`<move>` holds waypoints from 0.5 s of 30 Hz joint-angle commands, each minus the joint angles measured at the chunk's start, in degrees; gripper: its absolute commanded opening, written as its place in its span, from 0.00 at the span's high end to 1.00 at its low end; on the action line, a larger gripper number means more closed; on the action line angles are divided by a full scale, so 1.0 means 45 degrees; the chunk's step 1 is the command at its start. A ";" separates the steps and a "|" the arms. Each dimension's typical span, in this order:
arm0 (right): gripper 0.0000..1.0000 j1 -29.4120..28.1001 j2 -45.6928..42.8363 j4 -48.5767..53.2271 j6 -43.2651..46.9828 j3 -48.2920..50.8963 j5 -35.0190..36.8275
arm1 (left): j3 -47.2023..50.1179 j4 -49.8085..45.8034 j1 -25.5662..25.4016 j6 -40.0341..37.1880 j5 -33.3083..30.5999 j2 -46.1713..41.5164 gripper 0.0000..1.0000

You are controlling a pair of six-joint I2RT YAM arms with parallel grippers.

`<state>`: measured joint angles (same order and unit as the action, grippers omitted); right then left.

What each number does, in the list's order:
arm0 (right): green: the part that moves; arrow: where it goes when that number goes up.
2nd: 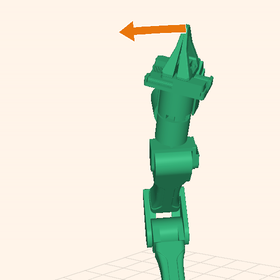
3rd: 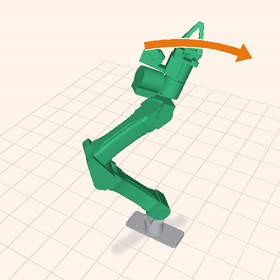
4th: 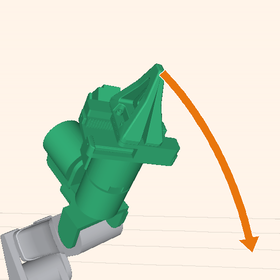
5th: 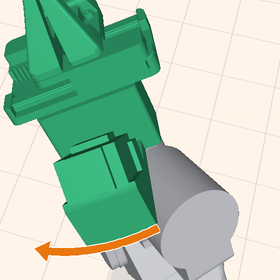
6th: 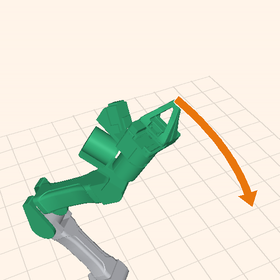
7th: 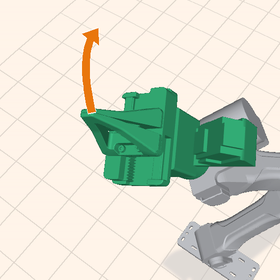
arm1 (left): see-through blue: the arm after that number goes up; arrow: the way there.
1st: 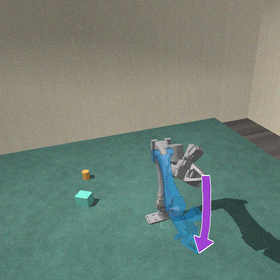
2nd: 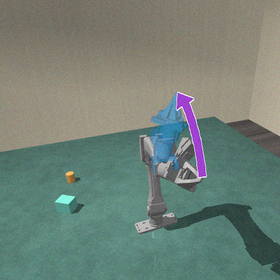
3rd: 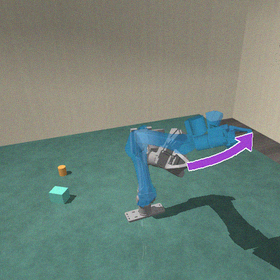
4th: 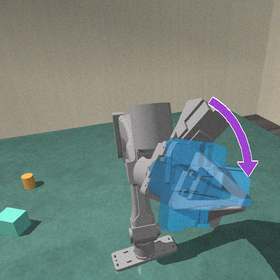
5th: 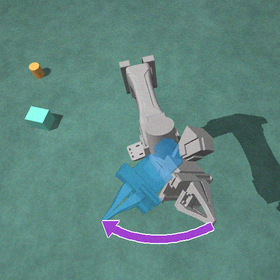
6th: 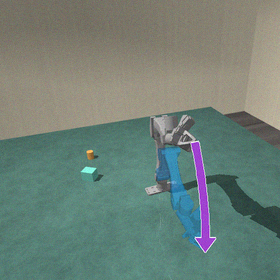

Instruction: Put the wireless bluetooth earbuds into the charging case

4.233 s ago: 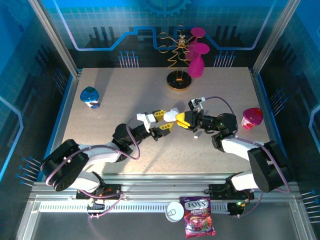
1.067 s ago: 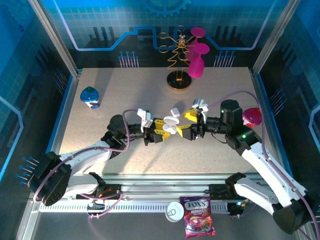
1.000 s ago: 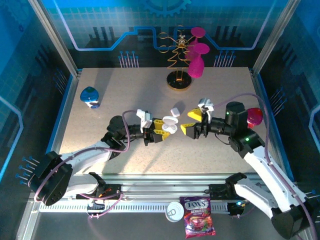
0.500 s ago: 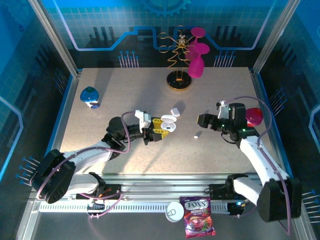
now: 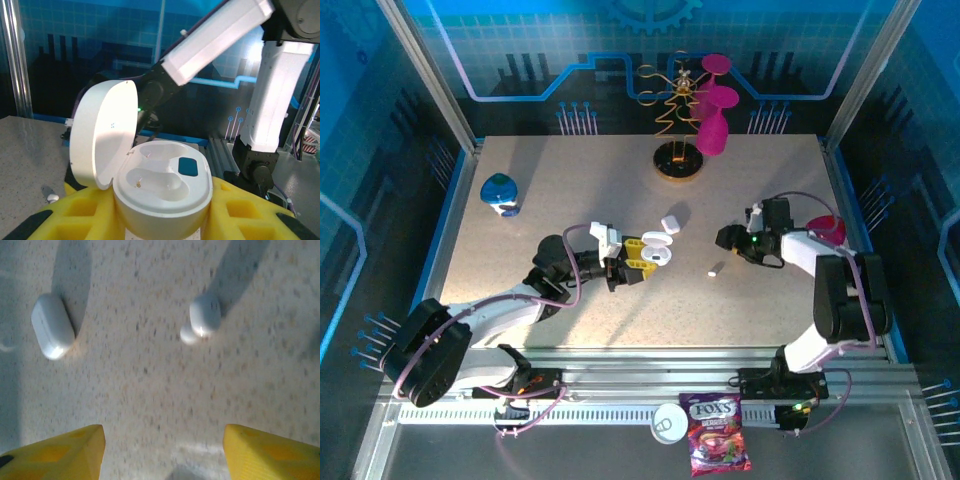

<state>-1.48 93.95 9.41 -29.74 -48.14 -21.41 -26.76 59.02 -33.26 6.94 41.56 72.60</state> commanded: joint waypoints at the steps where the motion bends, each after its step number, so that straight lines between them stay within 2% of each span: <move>1: 0.37 0.0181 0.0692 -0.0131 -0.0214 -0.1021 0.0131 | 0.0208 0.0474 0.0080 -0.0255 -0.0047 -0.0142 0.78; 9: 0.44 0.0191 0.1817 -0.0140 -0.0120 -0.1983 0.0519 | 0.0074 0.0443 0.0071 -0.0365 0.0051 0.0053 0.78; 15: 0.45 0.0188 0.2244 0.0093 0.0158 -0.2477 0.0853 | -0.0046 0.0422 0.0075 -0.0273 0.0144 0.0137 0.78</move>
<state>-1.34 102.69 8.97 -30.02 -57.21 -18.76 -26.72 59.05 -33.26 6.92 41.60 72.77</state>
